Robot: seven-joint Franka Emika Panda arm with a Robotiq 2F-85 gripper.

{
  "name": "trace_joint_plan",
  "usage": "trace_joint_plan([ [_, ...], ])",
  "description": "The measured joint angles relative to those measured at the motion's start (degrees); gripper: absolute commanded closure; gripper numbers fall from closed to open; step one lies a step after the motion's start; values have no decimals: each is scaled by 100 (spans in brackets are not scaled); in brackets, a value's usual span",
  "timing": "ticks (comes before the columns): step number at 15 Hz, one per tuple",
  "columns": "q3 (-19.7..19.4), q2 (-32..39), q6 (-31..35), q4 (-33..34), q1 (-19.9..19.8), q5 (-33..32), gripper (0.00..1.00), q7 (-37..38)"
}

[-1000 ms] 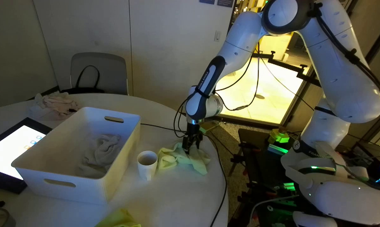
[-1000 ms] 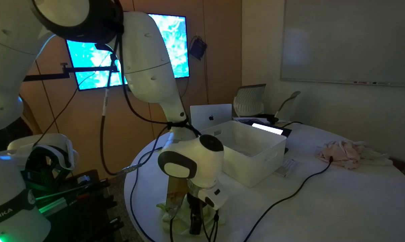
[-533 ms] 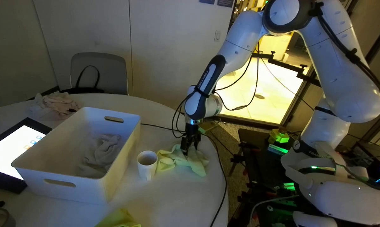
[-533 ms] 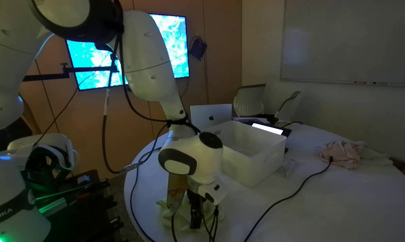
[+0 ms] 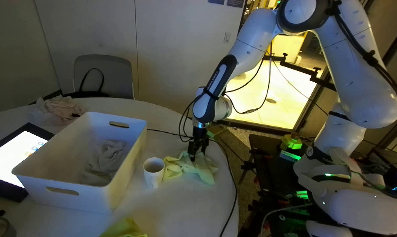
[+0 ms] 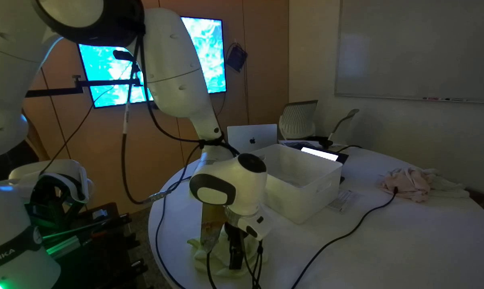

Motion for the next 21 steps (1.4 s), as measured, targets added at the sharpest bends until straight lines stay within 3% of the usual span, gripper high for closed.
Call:
trace_joint_plan([
  [4, -9, -139, 0, -104, 64, -9, 0, 0],
  [5, -10, -171, 0, -134, 79, -9, 4, 0],
  [6, -10, -194, 0, -159, 93, -10, 11, 0],
  [7, -10, -210, 0, -181, 105, -12, 29, 1],
  [9, -12, -222, 0, -212, 132, -17, 36, 0],
  [12, -20, -222, 0, -223, 168, -23, 62, 0],
  [13, -22, -222, 0, -225, 174, -23, 68, 0],
  [15, -30, -217, 0, -227, 177, -24, 67, 0],
  [17, -47, -202, 0, -228, 178, -24, 59, 1],
  [18, -62, -194, 0, -230, 178, -24, 63, 1],
  [20, -101, -179, 0, -235, 178, -24, 88, 1],
  [21, -124, -172, 0, -239, 178, -24, 94, 2],
])
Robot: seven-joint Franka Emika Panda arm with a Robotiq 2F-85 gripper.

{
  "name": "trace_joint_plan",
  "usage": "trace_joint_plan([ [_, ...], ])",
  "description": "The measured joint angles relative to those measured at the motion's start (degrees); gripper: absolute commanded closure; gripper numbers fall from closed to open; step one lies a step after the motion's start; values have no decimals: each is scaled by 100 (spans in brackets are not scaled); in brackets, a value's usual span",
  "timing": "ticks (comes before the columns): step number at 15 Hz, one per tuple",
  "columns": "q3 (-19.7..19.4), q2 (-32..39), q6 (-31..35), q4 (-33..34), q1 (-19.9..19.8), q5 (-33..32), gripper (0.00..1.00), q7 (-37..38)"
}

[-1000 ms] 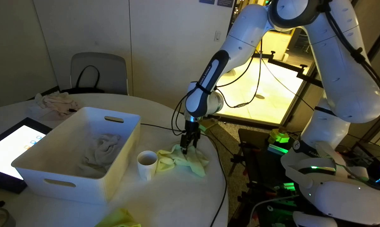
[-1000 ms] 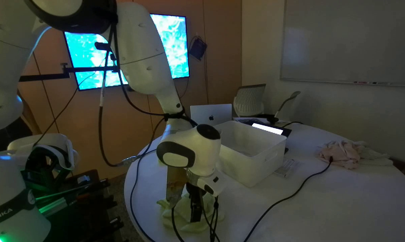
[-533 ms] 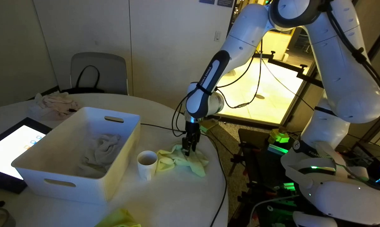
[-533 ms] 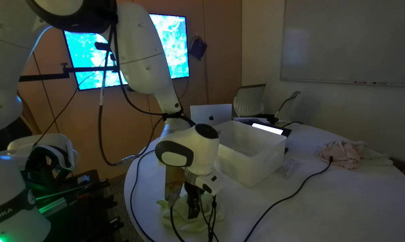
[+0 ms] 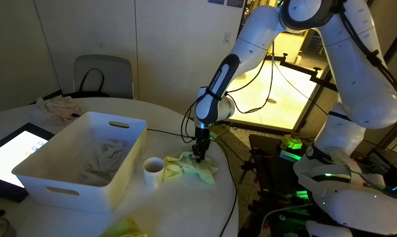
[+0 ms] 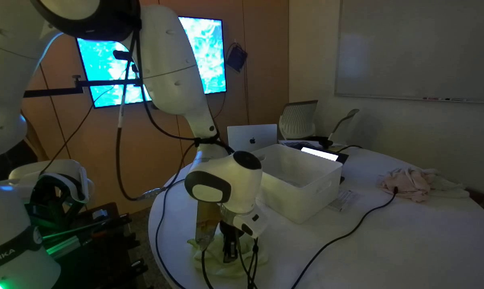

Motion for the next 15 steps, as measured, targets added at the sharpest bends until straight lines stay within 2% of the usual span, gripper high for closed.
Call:
trace_joint_plan([
  [1, -25, 6, 0, -3, 0, 0, 100, 0],
  [9, 17, 10, 239, -62, 29, -21, 100, -13],
  [11, 168, 4, 368, -89, 31, -25, 100, -107],
  [15, 726, -27, 742, -181, 70, -84, 100, -347],
])
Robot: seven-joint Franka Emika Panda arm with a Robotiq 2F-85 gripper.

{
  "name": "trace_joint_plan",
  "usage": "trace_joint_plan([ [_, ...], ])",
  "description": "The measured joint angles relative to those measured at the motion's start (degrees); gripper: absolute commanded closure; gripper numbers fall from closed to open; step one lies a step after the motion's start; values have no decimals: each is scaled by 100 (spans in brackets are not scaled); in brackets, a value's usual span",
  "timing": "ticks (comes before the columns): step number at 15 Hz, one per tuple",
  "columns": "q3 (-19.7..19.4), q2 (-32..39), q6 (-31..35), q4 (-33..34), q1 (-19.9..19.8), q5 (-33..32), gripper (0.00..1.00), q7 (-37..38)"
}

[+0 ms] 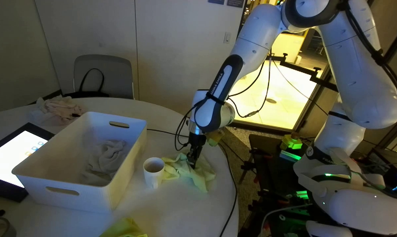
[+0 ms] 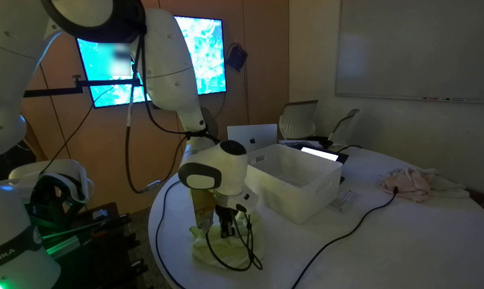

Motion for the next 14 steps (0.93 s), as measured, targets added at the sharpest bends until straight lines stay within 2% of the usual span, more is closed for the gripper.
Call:
trace_joint_plan([
  [4, 453, -66, 257, -102, 126, -214, 100, -26],
  [8, 860, -254, 488, -238, 66, -308, 100, -74],
  [11, 1235, -467, 671, -396, -187, -313, 100, -173],
  [14, 1785, -697, 854, -593, -617, -313, 100, -319],
])
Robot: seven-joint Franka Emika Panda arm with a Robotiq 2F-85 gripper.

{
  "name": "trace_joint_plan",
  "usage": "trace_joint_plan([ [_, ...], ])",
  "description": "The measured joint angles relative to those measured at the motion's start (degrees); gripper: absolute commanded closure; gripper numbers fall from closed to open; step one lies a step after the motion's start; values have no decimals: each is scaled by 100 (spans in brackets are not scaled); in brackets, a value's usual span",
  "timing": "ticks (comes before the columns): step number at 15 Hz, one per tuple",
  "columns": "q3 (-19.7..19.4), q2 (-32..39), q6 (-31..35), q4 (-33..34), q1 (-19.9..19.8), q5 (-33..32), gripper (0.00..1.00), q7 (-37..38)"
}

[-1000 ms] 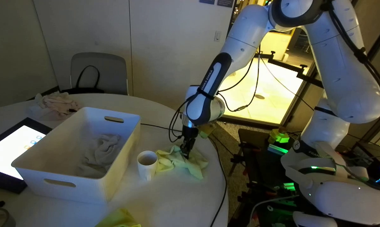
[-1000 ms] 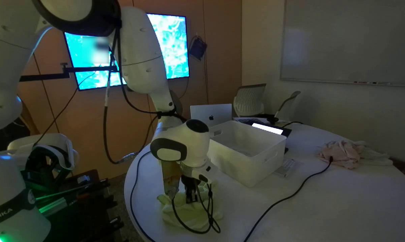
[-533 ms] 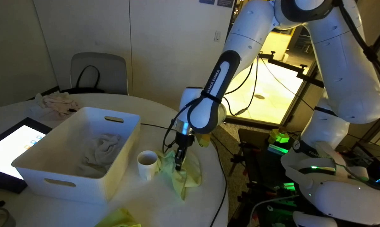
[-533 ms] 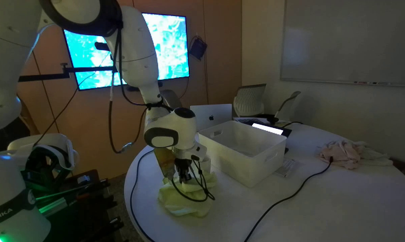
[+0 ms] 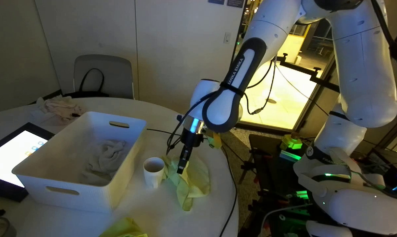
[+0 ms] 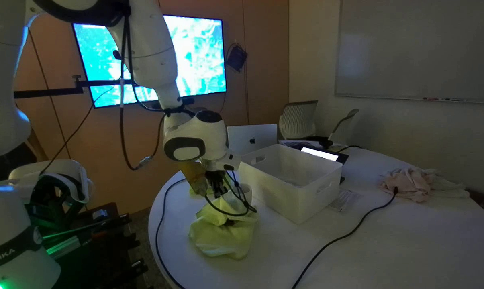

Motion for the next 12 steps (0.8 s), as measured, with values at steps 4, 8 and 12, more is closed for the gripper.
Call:
trace_joint_plan([
  [4, 720, -217, 80, -134, -473, -37, 100, -62],
  [8, 1154, -306, 78, -134, -563, -105, 100, -60],
  [12, 1445, -371, 76, -128, -456, -203, 100, -36],
])
